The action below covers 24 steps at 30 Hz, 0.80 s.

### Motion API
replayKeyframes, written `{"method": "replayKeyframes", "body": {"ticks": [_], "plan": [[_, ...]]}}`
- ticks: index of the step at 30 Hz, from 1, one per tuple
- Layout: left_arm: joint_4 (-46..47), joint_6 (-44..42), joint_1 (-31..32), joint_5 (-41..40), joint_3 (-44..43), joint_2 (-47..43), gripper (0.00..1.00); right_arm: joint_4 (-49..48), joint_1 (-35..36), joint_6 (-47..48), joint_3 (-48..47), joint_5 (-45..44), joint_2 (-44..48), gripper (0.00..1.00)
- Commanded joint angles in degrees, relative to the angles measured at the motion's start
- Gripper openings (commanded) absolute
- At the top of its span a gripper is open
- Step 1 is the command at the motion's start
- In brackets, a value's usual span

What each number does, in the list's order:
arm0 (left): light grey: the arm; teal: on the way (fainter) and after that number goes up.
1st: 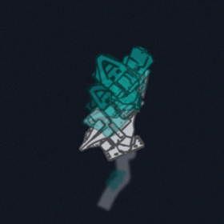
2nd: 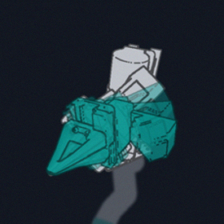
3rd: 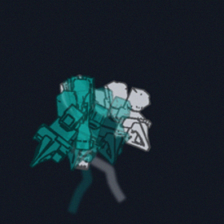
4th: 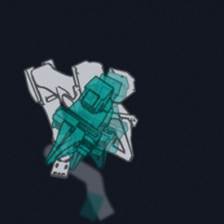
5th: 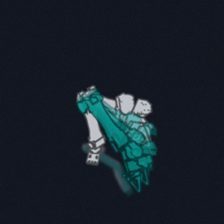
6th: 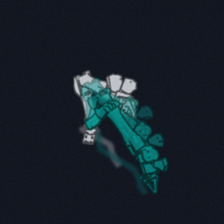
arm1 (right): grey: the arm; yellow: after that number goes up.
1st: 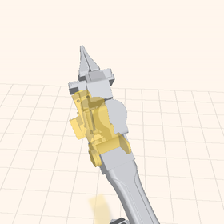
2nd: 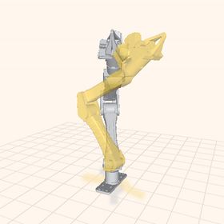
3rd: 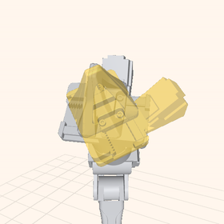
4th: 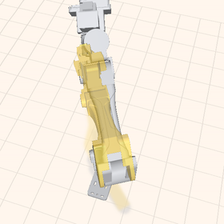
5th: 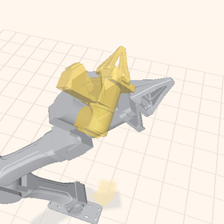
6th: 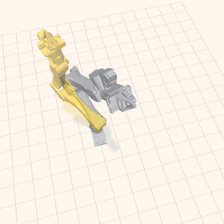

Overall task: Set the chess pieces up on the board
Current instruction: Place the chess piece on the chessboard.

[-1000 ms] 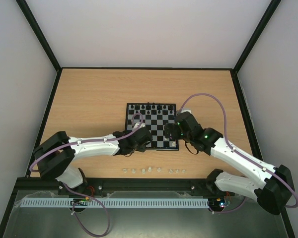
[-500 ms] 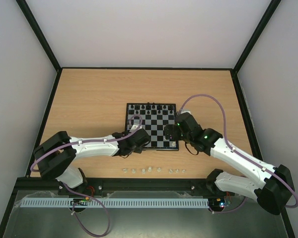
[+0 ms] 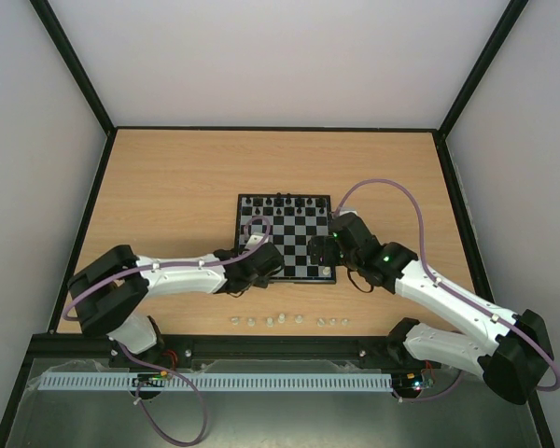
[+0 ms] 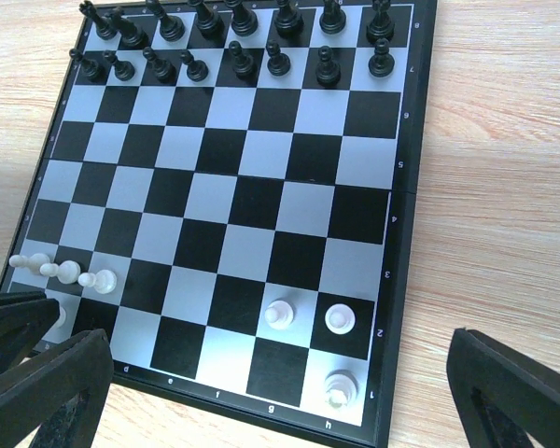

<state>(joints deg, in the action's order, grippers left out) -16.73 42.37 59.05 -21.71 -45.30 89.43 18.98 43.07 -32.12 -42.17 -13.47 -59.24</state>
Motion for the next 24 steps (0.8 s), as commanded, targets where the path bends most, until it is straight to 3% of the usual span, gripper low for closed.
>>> {"method": "replayKeyframes", "body": {"ticks": [1,6,24], "plan": [[-0.9,-0.6,-0.4,0.3,-0.8,2.3,0.09,0.2,-0.3,0.7,0.7,0.3,0.6,0.99],[-2.0,-0.6,-0.4,0.6,-1.4,1.8,0.18,0.0,-0.3,0.8,0.7,0.1,0.1,0.99],[-5.4,-0.8,2.2,0.6,-3.5,-6.7,0.29,-0.1,-0.4,0.9,0.8,-0.3,0.0,0.99]]}}
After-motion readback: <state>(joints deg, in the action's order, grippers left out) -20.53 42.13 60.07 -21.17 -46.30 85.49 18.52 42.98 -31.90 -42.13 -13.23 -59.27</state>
